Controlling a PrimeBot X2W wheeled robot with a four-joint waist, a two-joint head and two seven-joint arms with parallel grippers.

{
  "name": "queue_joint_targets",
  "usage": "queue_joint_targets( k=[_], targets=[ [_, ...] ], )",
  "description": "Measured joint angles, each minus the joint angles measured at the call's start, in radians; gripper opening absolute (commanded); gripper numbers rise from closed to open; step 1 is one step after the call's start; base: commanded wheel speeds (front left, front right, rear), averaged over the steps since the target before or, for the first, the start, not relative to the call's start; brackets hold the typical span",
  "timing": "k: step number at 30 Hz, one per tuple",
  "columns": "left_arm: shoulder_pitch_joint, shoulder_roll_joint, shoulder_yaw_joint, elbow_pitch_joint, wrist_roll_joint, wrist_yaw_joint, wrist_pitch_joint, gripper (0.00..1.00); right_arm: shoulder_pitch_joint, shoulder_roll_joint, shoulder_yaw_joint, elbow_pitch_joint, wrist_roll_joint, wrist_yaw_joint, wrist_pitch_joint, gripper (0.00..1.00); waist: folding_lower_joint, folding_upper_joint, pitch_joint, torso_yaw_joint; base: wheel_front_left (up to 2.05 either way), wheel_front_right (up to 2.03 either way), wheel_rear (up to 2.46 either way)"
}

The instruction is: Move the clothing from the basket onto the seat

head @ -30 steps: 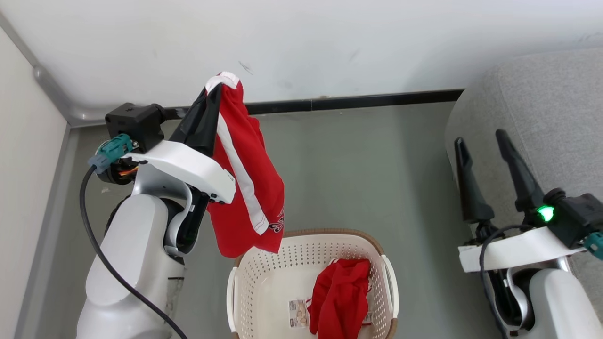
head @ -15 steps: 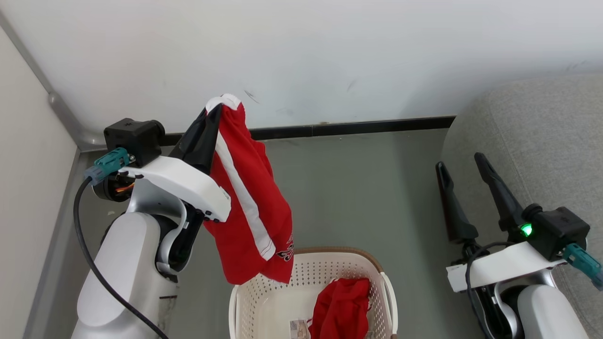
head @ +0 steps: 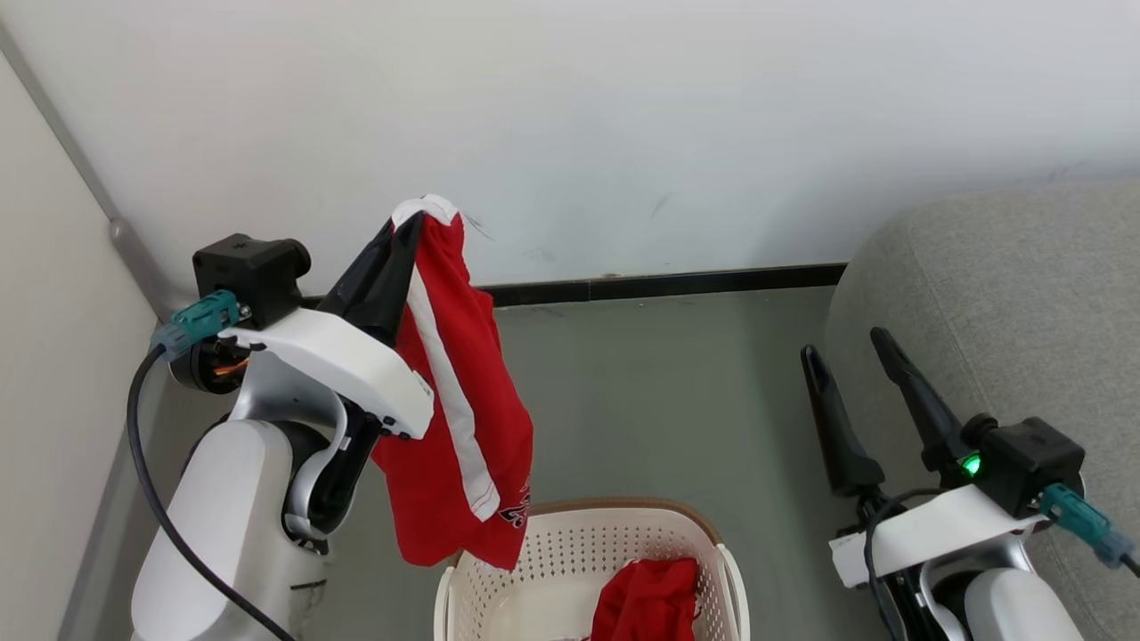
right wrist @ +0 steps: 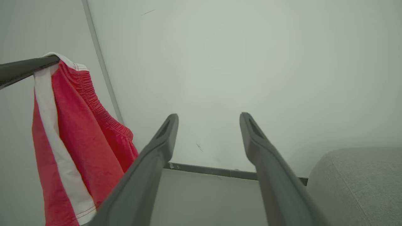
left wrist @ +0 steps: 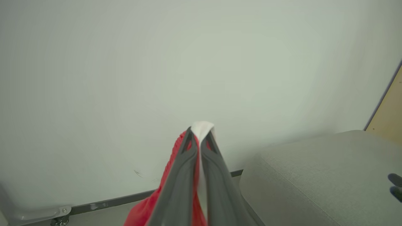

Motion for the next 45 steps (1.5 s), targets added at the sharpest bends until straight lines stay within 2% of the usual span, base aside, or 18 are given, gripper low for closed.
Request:
queue_joint_targets(
  k=[10,21,35,45],
  targets=[
    [0.028,0.002,-0.010,-0.078,-0.024,0.002,0.062,0.00,0.025,0.000,0.058,-0.016,0.011,0.000,0.040,1.00,0.0000,0.0000,-0.020,0.003,0.00,0.00,0.00],
    [0.028,0.003,-0.018,-0.177,-0.035,0.006,0.107,0.00,0.024,-0.001,0.155,-0.067,-0.022,0.000,0.081,1.00,0.0000,0.0000,-0.020,0.014,0.00,0.00,0.00],
    [0.028,0.007,-0.021,-0.272,-0.054,0.009,0.162,0.00,0.013,-0.003,0.220,-0.086,-0.091,0.000,0.138,1.00,0.0001,0.0000,-0.016,0.018,0.00,0.00,0.00],
    [0.031,0.001,-0.054,-0.348,-0.110,0.009,0.216,0.00,-0.005,-0.020,0.285,-0.090,-0.111,0.000,0.167,1.00,0.0001,0.0000,-0.016,0.020,0.00,0.00,0.00]
  ],
)
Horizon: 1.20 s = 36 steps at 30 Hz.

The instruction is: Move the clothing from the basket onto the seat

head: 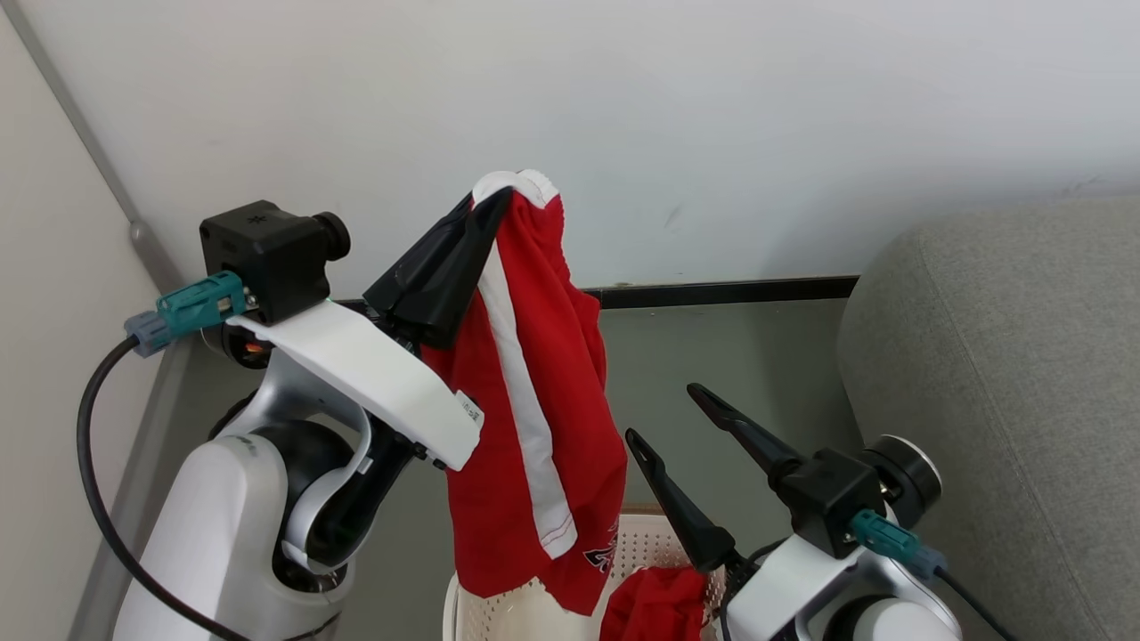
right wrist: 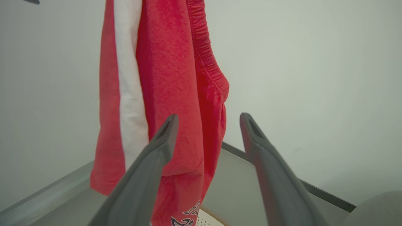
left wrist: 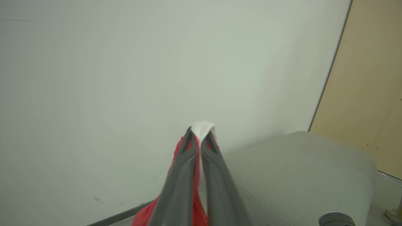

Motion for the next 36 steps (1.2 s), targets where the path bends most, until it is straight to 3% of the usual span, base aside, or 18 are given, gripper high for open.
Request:
queue_joint_targets(
  k=[26,36],
  targets=[
    [0.017,0.002,-0.042,-0.167,-0.104,0.000,0.131,0.00,-0.067,-0.081,0.152,-0.037,0.044,0.000,0.082,1.00,0.0000,0.0000,0.018,0.045,0.00,0.00,0.00],
    [0.017,-0.024,-0.073,-0.232,-0.198,-0.001,0.172,0.00,-0.081,-0.109,0.170,-0.045,0.061,0.000,0.112,1.00,0.0000,0.0000,0.036,0.057,0.00,0.00,0.00]
  ],
)
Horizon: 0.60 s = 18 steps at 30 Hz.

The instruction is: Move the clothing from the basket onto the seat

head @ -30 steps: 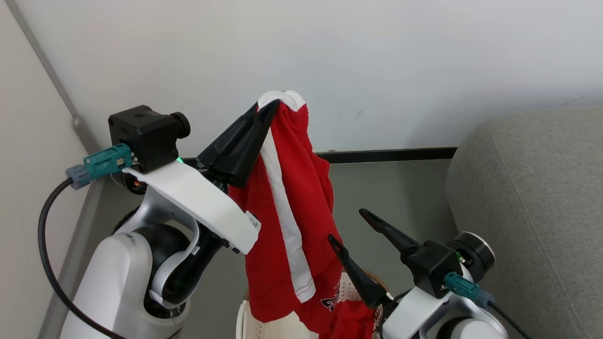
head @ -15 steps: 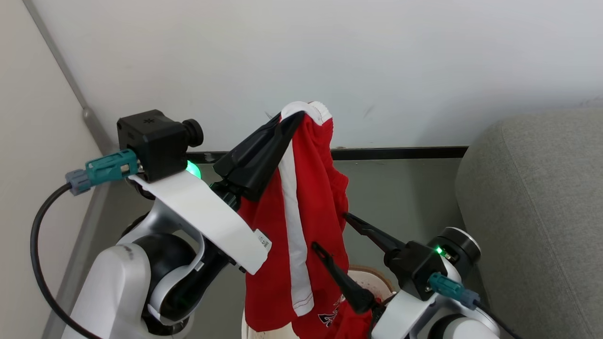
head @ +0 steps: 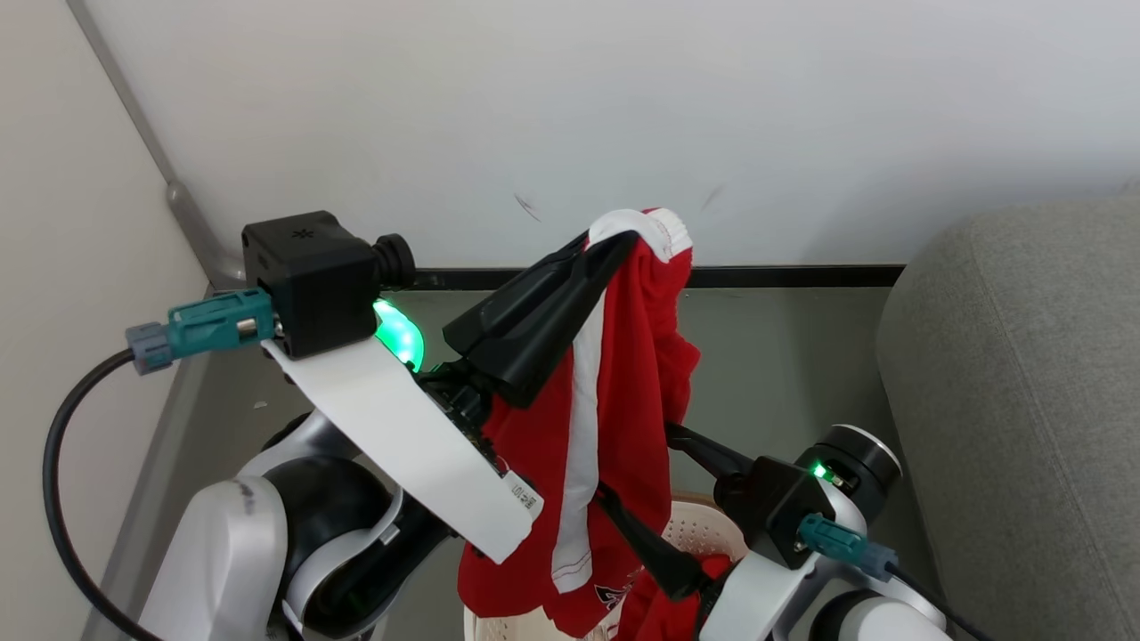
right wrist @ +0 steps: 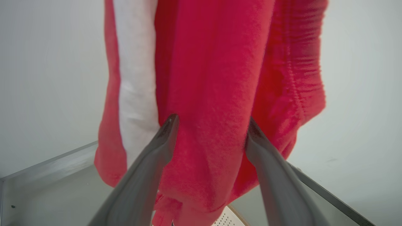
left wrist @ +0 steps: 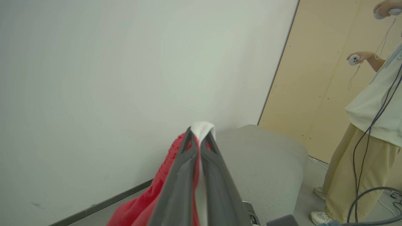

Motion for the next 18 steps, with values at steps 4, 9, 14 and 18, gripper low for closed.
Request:
queue_joint_targets(
  k=[4,9,14,18],
  targets=[
    [0.000,-0.007,-0.003,-0.018,-0.035,0.000,0.016,0.00,-0.018,-0.017,0.023,0.001,0.024,0.000,0.003,1.00,-0.0001,0.0000,0.004,0.006,0.00,0.00,0.00],
    [0.000,-0.007,0.001,-0.027,-0.054,0.001,0.028,0.00,-0.033,-0.031,0.058,0.000,0.042,0.000,0.011,1.00,0.0000,0.0000,0.008,0.013,0.00,0.00,0.00],
    [0.000,-0.009,0.009,-0.039,-0.069,0.003,0.035,0.00,-0.037,-0.034,0.063,-0.006,0.052,0.000,0.011,0.96,0.0000,0.0000,0.014,0.017,0.00,0.00,0.00],
    [0.000,-0.011,0.032,-0.041,-0.073,0.024,0.038,0.00,-0.041,-0.029,0.053,-0.009,0.059,0.000,0.010,0.00,0.0000,0.0000,0.019,0.017,0.00,0.00,0.00]
  ],
)
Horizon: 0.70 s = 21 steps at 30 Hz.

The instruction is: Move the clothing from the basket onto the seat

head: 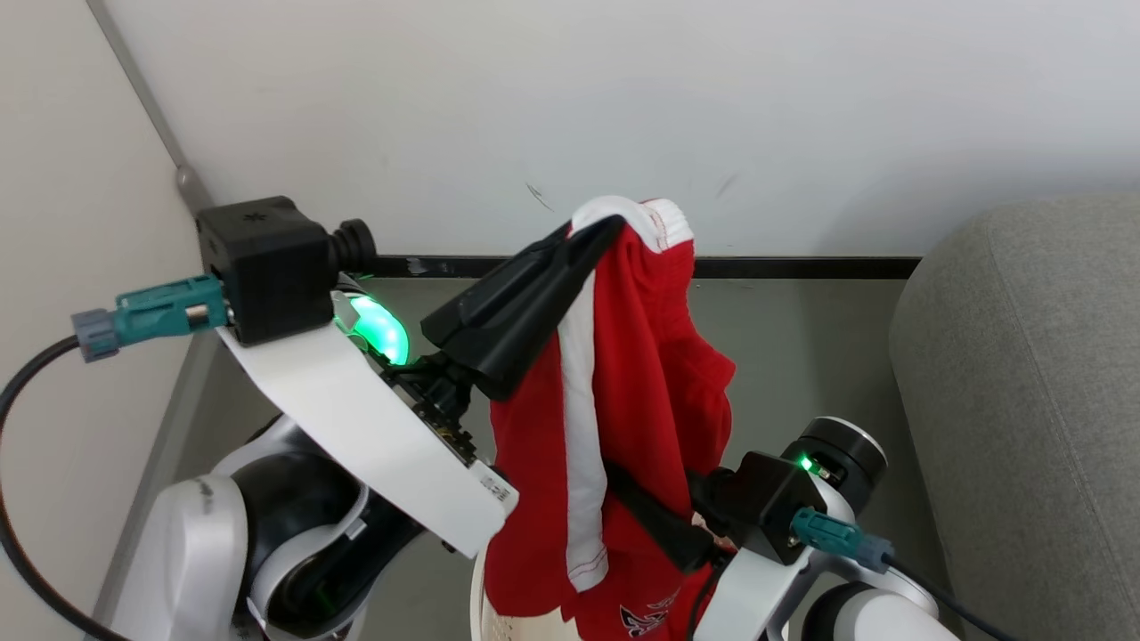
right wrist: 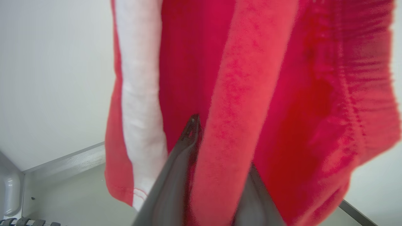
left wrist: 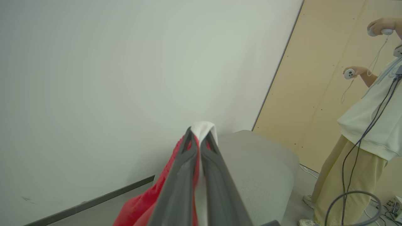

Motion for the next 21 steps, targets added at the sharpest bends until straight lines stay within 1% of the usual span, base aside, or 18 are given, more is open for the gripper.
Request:
queue_joint_targets(
  k=[7,13,18,20,21],
  targets=[
    [0.000,0.017,0.073,0.044,0.023,0.039,-0.007,0.00,-0.016,0.011,-0.028,-0.023,0.005,0.000,-0.021,0.00,0.0000,0.0000,0.001,-0.004,0.00,0.00,0.00],
    [0.010,0.040,0.115,0.103,0.045,0.065,-0.024,0.00,-0.016,0.014,-0.033,-0.033,0.005,0.000,-0.032,0.00,0.0000,0.0000,-0.004,-0.010,0.00,0.00,0.00],
    [0.033,0.050,0.121,0.136,0.058,0.067,-0.033,0.00,-0.015,0.015,-0.043,-0.037,0.005,0.000,-0.036,0.00,0.0001,0.0000,-0.007,-0.014,0.00,0.00,0.00],
    [0.038,0.068,0.117,0.148,0.079,0.064,-0.037,0.15,-0.015,0.016,-0.057,-0.038,0.004,0.000,-0.036,0.00,0.0000,0.0000,-0.009,-0.016,0.00,0.00,0.00],
    [0.042,0.070,0.118,0.155,0.079,0.064,-0.041,0.16,-0.015,0.016,-0.063,-0.039,0.004,0.000,-0.037,0.00,0.0000,0.0000,-0.010,-0.017,0.00,0.00,0.00]
  ],
)
